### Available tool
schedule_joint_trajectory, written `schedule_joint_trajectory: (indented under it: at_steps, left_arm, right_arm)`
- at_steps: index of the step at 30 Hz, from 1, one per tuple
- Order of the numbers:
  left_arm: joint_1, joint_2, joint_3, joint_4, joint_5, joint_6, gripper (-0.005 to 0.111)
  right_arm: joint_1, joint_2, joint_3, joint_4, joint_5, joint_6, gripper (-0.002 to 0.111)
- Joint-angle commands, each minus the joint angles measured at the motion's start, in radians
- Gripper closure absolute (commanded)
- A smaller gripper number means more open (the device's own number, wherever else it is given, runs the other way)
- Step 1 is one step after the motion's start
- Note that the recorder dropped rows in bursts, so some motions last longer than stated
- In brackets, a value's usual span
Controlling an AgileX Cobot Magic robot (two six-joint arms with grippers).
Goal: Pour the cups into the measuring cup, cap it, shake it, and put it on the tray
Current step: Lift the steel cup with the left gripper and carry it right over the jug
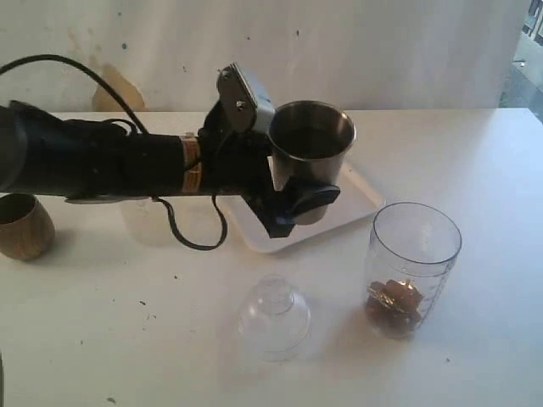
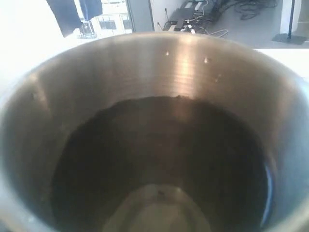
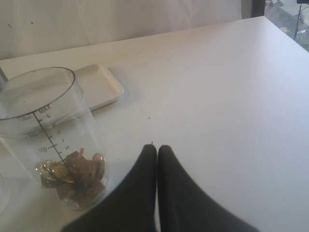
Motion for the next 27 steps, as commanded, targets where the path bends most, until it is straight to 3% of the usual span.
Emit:
schedule_joint_trajectory:
  at_steps: [1, 10, 27]
  left_arm:
    - [-0.036, 0.083, -0.104, -0.036, -0.018, 0.002, 0.107]
    - [-0.057, 0.178, -0.235, -0.029, -0.004, 0.002, 0.107]
    - [-0.107, 0.178, -0.312, 0.026, 0.121, 0.153, 0.107]
  right_arm:
    - [-0.005, -0.005, 0.005, -0.005, -0.002, -0.003, 0.108]
    - [-0.005, -0.005, 0.005, -0.005, -0.002, -0.003, 0.108]
    - [-0.005, -0.005, 0.005, -0.005, -0.002, -0.003, 0.108]
